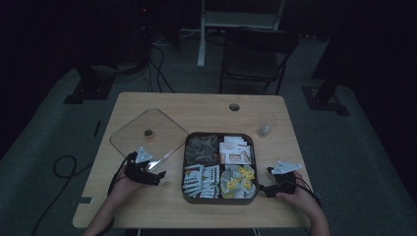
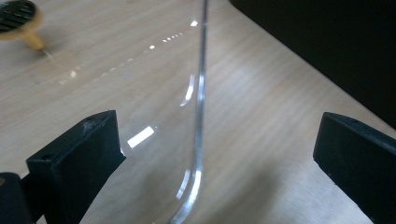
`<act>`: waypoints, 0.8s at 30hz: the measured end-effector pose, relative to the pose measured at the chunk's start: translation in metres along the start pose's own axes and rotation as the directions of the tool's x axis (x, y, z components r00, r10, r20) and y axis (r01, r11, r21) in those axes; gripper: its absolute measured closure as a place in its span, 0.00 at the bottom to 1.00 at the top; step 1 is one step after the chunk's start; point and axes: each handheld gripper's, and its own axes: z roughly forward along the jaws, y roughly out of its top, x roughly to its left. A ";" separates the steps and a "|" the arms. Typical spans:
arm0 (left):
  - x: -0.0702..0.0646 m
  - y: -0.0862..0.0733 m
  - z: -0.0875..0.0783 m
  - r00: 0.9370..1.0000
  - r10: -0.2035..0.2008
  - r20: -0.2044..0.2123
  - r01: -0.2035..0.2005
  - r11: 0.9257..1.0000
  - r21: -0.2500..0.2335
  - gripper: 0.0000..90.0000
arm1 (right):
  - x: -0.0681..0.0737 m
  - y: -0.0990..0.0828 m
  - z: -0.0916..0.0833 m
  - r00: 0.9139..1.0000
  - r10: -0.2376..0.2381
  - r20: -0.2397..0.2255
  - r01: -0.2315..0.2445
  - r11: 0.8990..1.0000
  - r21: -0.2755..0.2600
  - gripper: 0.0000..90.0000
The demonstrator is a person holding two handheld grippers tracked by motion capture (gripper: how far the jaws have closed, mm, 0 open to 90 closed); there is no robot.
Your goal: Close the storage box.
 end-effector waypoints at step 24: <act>0.046 0.030 0.015 0.985 -0.136 -0.103 0.130 0.990 -0.057 0.02 | 0.000 0.000 0.000 1.000 0.000 0.000 0.000 1.000 0.000 0.15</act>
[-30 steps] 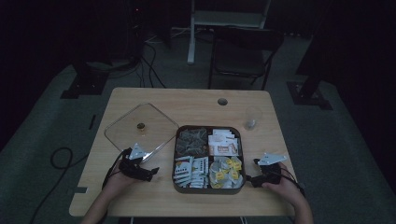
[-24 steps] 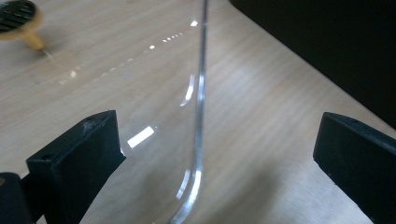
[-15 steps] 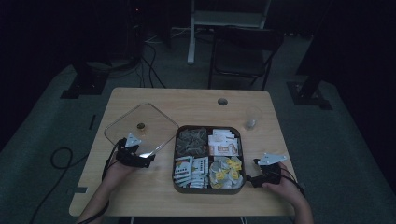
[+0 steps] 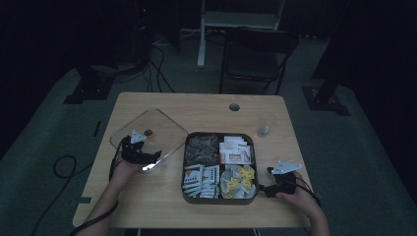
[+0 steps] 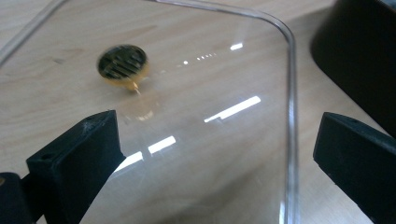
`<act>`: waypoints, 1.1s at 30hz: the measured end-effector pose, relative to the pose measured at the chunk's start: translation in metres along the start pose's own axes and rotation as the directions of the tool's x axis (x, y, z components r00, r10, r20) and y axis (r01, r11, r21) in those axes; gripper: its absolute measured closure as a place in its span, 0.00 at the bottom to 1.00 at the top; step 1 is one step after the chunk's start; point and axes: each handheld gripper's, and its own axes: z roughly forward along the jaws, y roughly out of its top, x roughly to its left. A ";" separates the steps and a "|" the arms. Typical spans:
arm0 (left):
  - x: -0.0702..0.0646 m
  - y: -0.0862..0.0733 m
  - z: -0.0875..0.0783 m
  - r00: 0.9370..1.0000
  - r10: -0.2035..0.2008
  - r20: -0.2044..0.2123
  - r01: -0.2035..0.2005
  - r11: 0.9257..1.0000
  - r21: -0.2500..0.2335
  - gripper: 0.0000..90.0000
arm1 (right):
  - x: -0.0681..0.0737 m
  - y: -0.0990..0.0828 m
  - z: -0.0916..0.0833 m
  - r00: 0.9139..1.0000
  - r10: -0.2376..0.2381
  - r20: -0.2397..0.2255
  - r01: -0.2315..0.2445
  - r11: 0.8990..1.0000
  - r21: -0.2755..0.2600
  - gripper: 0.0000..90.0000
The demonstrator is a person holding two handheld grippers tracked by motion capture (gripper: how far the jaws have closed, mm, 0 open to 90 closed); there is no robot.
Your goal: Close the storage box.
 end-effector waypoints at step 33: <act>0.041 0.020 0.051 0.995 -0.059 -0.079 0.061 0.998 0.016 0.49 | 0.000 0.000 0.000 1.000 0.005 0.002 -0.005 1.000 -0.002 0.16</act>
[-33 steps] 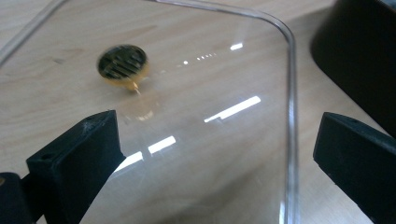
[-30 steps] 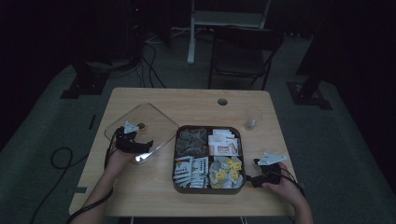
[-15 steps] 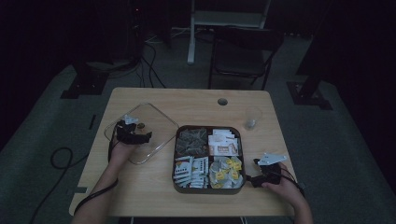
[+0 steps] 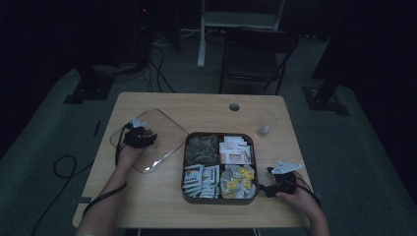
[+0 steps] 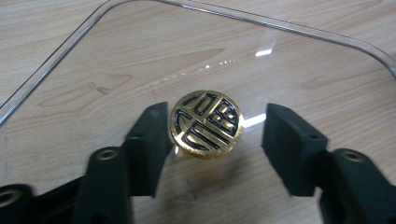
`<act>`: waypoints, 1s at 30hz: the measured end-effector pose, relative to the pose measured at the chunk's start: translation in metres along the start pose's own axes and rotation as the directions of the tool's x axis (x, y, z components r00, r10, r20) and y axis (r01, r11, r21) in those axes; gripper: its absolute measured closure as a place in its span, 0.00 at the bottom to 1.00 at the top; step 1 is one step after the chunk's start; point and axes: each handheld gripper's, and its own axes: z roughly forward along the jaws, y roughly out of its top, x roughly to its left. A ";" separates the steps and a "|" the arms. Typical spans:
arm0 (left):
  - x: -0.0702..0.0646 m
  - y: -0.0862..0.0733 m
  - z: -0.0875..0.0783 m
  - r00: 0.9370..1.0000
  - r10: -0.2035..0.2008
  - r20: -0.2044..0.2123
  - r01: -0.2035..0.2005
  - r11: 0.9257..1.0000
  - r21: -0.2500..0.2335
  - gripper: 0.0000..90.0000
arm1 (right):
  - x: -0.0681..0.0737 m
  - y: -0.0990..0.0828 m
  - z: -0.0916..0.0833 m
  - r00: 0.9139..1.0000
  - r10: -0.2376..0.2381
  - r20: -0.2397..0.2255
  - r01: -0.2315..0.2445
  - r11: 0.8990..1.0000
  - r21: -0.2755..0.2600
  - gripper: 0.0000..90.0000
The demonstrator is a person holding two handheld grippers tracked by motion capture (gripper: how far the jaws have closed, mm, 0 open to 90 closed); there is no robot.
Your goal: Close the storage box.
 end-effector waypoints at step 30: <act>0.009 0.018 -0.026 0.999 -0.024 -0.031 0.023 1.000 -0.019 0.66 | 0.000 0.000 0.000 1.000 0.000 0.000 0.000 1.000 0.000 0.16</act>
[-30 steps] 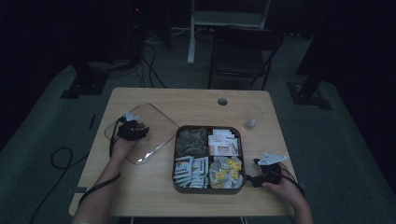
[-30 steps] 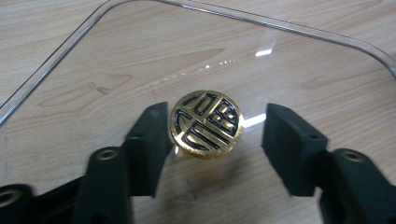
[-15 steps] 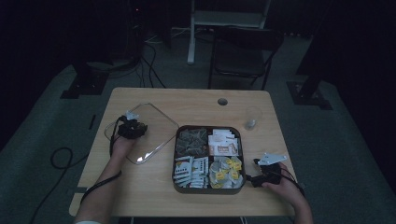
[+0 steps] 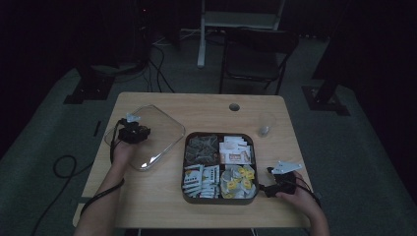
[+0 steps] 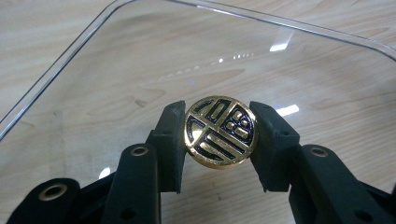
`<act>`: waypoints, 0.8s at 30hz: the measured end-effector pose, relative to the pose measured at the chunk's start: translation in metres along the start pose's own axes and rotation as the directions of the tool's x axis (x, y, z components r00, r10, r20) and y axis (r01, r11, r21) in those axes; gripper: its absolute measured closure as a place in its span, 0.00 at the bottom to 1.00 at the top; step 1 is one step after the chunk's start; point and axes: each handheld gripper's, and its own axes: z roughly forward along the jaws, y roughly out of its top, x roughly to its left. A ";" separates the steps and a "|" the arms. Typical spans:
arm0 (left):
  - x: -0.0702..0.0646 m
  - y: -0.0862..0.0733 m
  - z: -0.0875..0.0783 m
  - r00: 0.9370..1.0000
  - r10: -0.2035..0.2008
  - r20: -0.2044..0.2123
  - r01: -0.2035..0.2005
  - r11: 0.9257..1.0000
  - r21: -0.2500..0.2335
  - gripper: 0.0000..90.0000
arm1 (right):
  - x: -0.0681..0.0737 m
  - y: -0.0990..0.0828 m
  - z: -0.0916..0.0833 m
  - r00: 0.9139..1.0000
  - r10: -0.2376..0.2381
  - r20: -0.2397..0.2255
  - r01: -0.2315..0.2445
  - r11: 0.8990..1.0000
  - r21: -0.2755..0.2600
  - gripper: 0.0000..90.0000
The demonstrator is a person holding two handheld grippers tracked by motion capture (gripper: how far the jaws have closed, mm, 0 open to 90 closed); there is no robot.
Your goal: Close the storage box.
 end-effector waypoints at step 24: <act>-0.054 0.043 -0.042 0.973 0.150 0.177 -0.133 0.985 -0.108 0.66 | 0.000 0.000 0.000 1.000 0.001 -0.001 -0.001 1.000 0.000 0.16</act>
